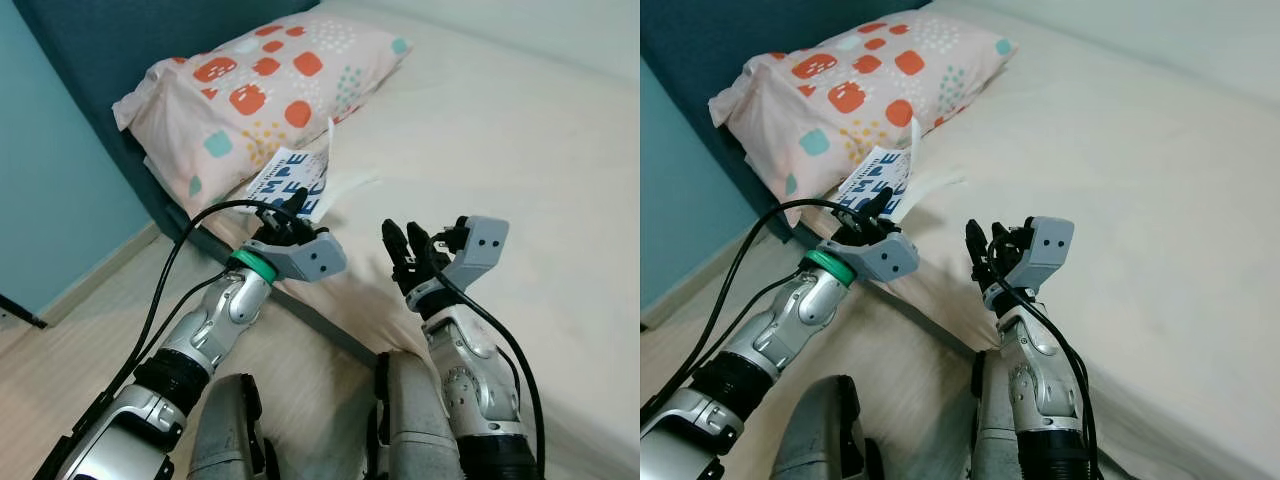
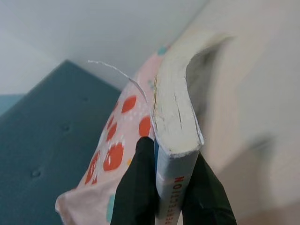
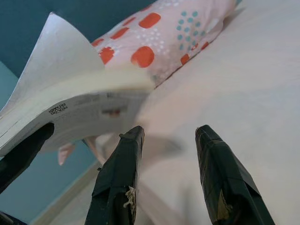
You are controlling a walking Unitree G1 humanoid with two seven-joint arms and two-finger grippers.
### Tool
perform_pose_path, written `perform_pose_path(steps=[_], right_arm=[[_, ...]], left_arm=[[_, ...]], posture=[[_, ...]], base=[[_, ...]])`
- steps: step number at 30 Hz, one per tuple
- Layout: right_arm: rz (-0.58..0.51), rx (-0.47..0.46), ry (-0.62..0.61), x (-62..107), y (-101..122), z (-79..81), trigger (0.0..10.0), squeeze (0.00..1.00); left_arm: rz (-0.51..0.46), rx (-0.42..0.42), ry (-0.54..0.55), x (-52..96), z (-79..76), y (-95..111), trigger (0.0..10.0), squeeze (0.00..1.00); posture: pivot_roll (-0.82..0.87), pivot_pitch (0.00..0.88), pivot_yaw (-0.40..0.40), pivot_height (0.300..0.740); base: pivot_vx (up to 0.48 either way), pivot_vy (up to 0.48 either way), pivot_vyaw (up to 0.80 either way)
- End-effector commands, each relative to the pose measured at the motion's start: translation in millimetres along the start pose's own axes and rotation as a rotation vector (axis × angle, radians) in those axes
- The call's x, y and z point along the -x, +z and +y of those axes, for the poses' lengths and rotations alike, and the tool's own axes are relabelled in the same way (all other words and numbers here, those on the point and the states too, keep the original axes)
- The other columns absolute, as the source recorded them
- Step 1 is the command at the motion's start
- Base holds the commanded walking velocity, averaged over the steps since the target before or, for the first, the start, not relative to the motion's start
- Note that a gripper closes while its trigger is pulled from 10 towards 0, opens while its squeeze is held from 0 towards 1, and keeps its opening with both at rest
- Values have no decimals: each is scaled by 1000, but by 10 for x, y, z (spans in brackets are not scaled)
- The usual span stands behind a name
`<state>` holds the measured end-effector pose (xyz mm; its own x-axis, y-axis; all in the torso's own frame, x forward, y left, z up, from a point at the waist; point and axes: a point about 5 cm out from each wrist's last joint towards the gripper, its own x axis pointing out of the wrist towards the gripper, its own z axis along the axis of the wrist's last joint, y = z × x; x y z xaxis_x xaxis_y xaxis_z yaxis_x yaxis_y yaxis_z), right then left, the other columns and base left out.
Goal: Clean up the room
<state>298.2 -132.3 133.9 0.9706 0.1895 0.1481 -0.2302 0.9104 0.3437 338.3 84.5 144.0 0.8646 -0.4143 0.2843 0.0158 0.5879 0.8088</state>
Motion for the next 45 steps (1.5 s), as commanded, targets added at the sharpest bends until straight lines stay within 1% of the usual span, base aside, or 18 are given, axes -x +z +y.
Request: perform_pose_path(steps=[1,6,10,13,19,22,24,29,31,33,35,36,37,40,41,42,44,45], right_arm=[[6,-3,0,14,1,4,10000,0],[-23,-50,-32,25,74,-35,10000,0],[-28,-62,-41,29,89,-52,10000,0],[-45,-99,-103,75,138,-149,10000,0],[-57,-107,-174,154,195,-241,10000,0],[-59,-91,-189,216,243,-257,10000,0],[-40,-43,-200,308,263,-265,10000,0],[-10,31,-205,374,258,-275,10000,0],[-8,92,-173,451,313,-227,10000,0],[-10,105,-160,477,340,-202,10000,0],[-5,122,-102,533,401,-112,10000,0],[-5,122,-102,533,401,-112,10000,0],[7,122,-52,560,427,-24,10000,0],[12,120,-41,566,433,2,10000,0],[19,115,-24,584,444,55,10000,0],[19,115,-24,584,444,55,10000,0],[26,109,-10,600,443,100,10000,0],[26,109,-10,600,443,100,10000,0]], left_arm=[[-46,-18,22,-40,24,60,10000,0],[-48,-77,19,-81,-29,10,10000,0],[-49,-87,24,-92,-31,4,10000,0],[-65,-135,46,-175,-56,15,10000,0],[-68,-182,34,-255,-129,40,10000,0],[-61,-195,30,-290,-171,63,10000,0],[-66,-214,30,-331,-218,113,10000,0],[-61,-236,18,-356,-268,142,10000,0],[-48,-255,19,-366,-302,153,10000,0],[-44,-260,25,-371,-306,156,10000,0],[-44,-269,75,-404,-250,165,10000,0],[-44,-269,75,-404,-250,165,10000,0],[-45,-285,140,-454,-139,165,10000,0],[-42,-293,164,-475,-90,158,10000,0],[-35,-316,206,-509,18,130,10000,0],[-35,-316,206,-509,18,130,10000,0],[-27,-346,243,-534,133,88,10000,0],[-27,-346,243,-534,133,88,10000,0]], posture=[[-105,94,79,600],[-115,105,76,600],[-117,107,75,600],[-141,131,69,600],[-176,165,61,600],[-215,198,56,600],[-256,230,52,600],[-279,253,48,600],[-320,300,25,600],[-320,300,25,600],[-339,344,-6,600],[-339,344,-6,600],[-343,356,-16,600],[-344,361,-19,600],[-347,385,-33,600],[-347,385,-33,600],[-344,390,-36,600],[-344,390,-36,600]], base=[[0,0,0],[0,0,0],[0,0,0],[0,0,0],[0,0,0],[0,0,0],[0,0,0],[0,0,0],[0,0,0],[0,0,0],[0,0,0],[0,0,0],[0,0,0],[0,0,0],[0,0,0],[0,0,0],[0,0,0],[0,0,0]])
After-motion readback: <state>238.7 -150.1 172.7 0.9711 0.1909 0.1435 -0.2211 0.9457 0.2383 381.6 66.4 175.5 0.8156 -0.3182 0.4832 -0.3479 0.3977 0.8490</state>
